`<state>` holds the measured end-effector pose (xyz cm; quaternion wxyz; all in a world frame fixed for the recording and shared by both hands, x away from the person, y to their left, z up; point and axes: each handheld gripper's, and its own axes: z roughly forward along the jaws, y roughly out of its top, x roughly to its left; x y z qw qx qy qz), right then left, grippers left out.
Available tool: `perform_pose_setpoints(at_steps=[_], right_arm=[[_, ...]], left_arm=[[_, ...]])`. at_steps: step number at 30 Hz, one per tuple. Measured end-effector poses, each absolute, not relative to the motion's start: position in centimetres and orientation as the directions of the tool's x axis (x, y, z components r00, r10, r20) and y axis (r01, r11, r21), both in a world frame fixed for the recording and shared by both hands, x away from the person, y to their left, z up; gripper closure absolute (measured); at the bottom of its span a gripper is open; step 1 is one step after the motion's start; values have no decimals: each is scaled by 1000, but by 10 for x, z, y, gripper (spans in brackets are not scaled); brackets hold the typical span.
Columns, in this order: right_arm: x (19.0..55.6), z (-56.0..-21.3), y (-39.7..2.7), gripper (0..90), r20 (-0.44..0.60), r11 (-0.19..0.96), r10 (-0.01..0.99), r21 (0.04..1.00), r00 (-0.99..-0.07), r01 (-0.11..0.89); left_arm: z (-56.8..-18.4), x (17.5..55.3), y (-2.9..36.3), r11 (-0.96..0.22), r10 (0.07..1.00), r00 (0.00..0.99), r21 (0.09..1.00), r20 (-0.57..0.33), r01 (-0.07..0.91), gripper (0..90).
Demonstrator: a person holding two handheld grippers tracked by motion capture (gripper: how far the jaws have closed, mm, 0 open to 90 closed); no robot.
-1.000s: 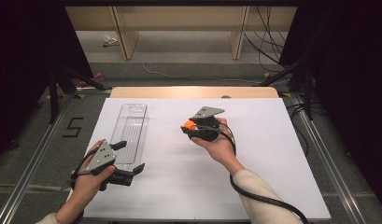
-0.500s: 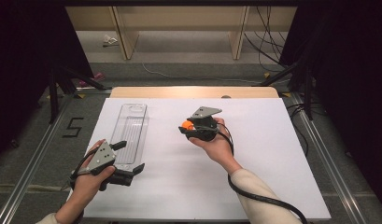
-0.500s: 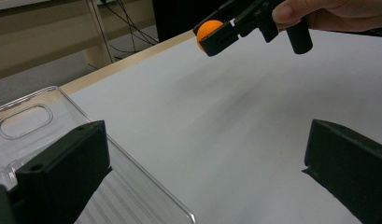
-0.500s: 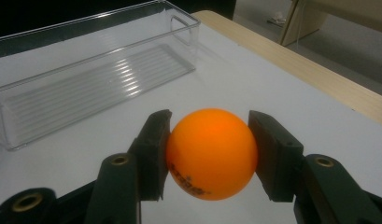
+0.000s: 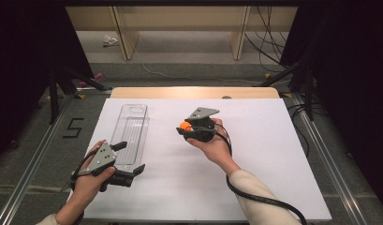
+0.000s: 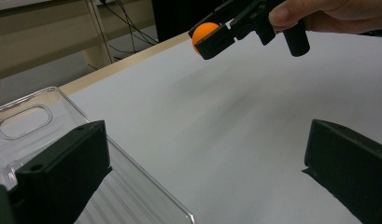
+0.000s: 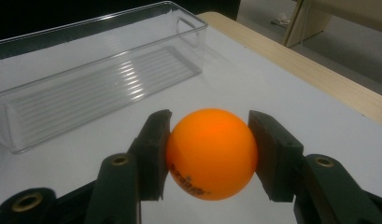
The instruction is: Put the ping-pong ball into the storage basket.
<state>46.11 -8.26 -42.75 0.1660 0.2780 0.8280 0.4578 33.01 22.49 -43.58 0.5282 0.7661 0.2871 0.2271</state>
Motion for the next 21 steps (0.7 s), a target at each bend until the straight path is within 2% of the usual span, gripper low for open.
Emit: perform_pose_setpoints(at_steps=[21], right_arm=[[460, -430, -68, 514, -23, 440, 591, 847, -807, 298]], left_arm=[[-436, 330, 225, -278, 679, 732, 939, 46, 200, 0]])
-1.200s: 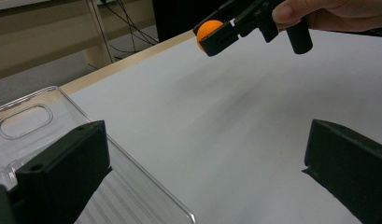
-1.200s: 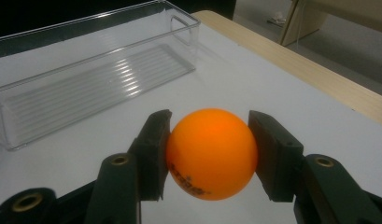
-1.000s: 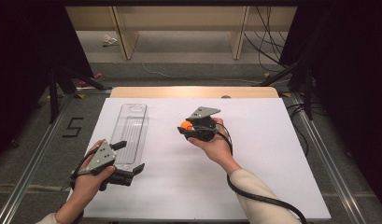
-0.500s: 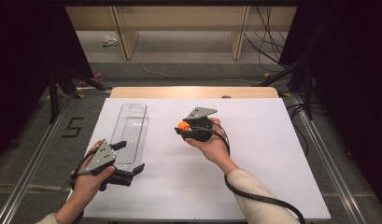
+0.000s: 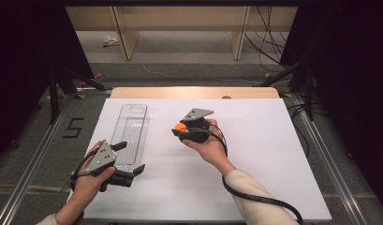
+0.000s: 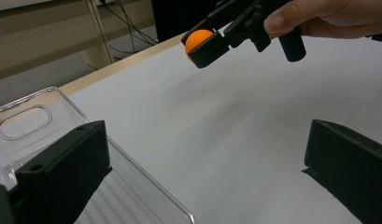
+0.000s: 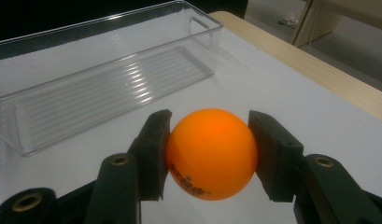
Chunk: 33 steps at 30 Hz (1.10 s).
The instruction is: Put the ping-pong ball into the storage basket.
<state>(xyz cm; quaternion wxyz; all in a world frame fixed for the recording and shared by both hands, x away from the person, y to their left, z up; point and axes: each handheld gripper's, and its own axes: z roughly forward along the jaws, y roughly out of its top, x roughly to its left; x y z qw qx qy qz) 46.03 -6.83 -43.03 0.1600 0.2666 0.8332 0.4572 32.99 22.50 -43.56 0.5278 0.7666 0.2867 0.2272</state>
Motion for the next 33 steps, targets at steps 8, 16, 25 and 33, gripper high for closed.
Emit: perform_pose_setpoints(at_steps=[8, 16, 25, 33], right_arm=[[460, -431, -63, 514, -21, 445, 584, 845, -812, 298], [460, -432, -59, 514, -24, 453, 576, 842, -817, 294], [460, -432, -54, 514, -22, 452, 573, 843, -819, 293], [461, -432, -48, 514, -21, 453, 565, 843, -825, 289]], left_arm=[[-436, 330, 225, -279, 679, 733, 939, 45, 200, 0], [-436, 330, 225, -278, 678, 734, 939, 44, 201, 0], [-436, 330, 225, -277, 678, 734, 940, 43, 201, 0], [-436, 330, 225, -276, 678, 734, 940, 42, 201, 0]])
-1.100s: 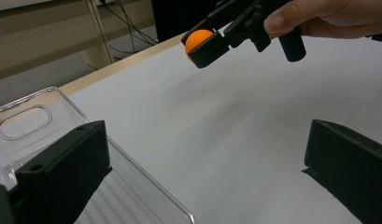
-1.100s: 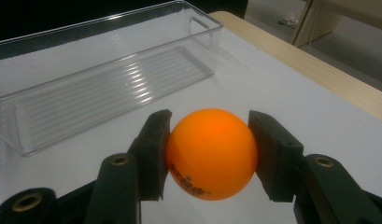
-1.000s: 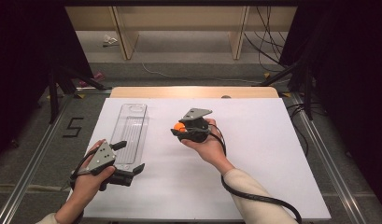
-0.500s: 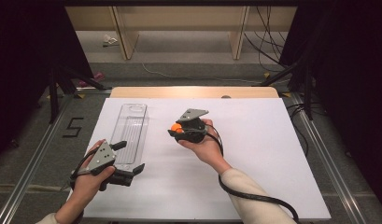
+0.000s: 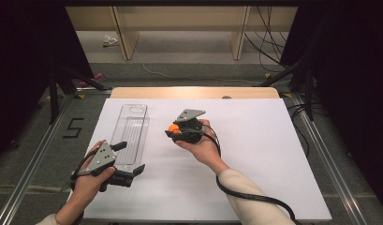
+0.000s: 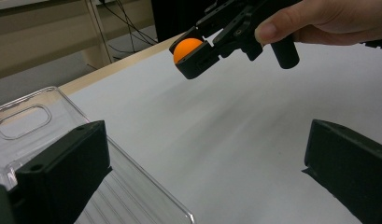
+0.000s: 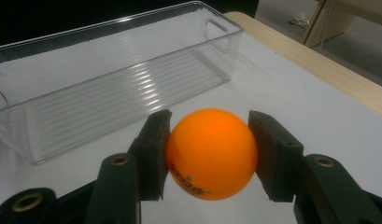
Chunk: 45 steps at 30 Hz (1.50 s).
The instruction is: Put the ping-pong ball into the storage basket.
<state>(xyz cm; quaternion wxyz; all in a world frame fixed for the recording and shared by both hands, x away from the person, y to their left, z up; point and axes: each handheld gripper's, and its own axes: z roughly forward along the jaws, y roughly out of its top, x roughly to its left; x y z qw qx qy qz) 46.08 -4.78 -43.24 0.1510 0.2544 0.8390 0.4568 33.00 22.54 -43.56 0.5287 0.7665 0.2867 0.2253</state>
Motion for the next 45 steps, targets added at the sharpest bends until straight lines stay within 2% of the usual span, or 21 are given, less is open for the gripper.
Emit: perform_pose_setpoints(at_steps=[45], right_arm=[[462, -427, -19, 514, -9, 441, 536, 856, -844, 271]], left_arm=[[-435, 329, 225, -280, 674, 737, 940, 46, 197, 0]])
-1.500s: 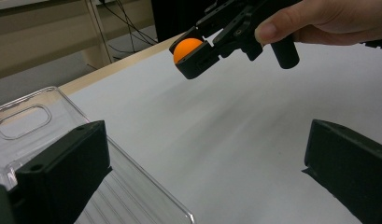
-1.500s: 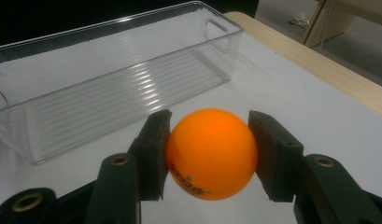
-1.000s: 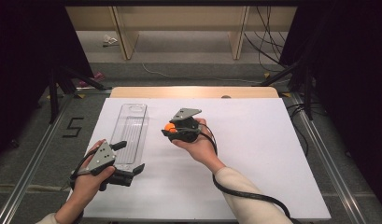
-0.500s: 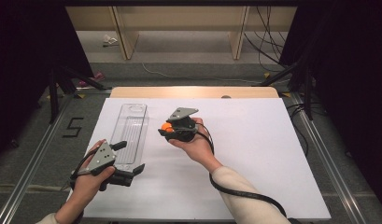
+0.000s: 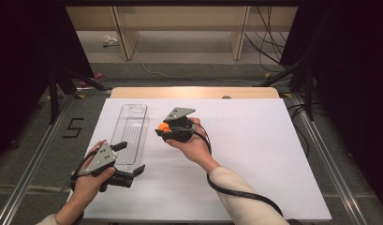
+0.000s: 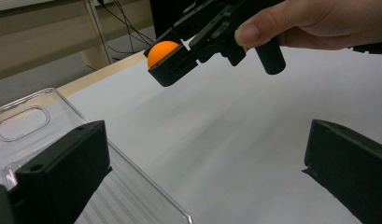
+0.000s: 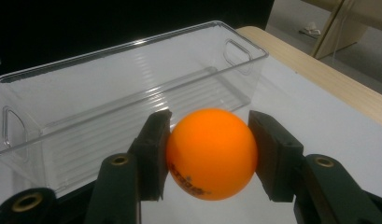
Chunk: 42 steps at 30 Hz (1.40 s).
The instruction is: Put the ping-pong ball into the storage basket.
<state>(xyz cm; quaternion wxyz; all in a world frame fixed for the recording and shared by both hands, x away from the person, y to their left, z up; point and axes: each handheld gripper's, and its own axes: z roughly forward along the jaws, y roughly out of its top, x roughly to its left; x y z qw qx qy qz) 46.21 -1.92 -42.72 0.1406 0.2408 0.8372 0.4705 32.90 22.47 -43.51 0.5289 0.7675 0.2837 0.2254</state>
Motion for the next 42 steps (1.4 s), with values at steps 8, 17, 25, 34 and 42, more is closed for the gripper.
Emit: perform_pose_setpoints(at_steps=[8, 17, 25, 34, 42], right_arm=[[463, -427, -13, 514, -3, 436, 529, 859, -848, 269], [464, -428, -4, 514, 3, 434, 520, 860, -854, 267], [467, -424, 2, 514, 0, 439, 514, 859, -858, 263], [469, -421, 8, 514, -3, 445, 506, 858, -863, 258], [471, -420, 14, 515, -4, 449, 503, 856, -864, 257]], left_arm=[[-435, 329, 225, -279, 674, 737, 940, 46, 197, 0], [-435, 329, 225, -278, 674, 737, 940, 46, 196, 0], [-435, 329, 225, -279, 674, 737, 940, 46, 196, 0], [-435, 329, 225, -278, 674, 738, 940, 46, 196, 0], [-435, 329, 225, -280, 674, 737, 940, 46, 197, 0]])
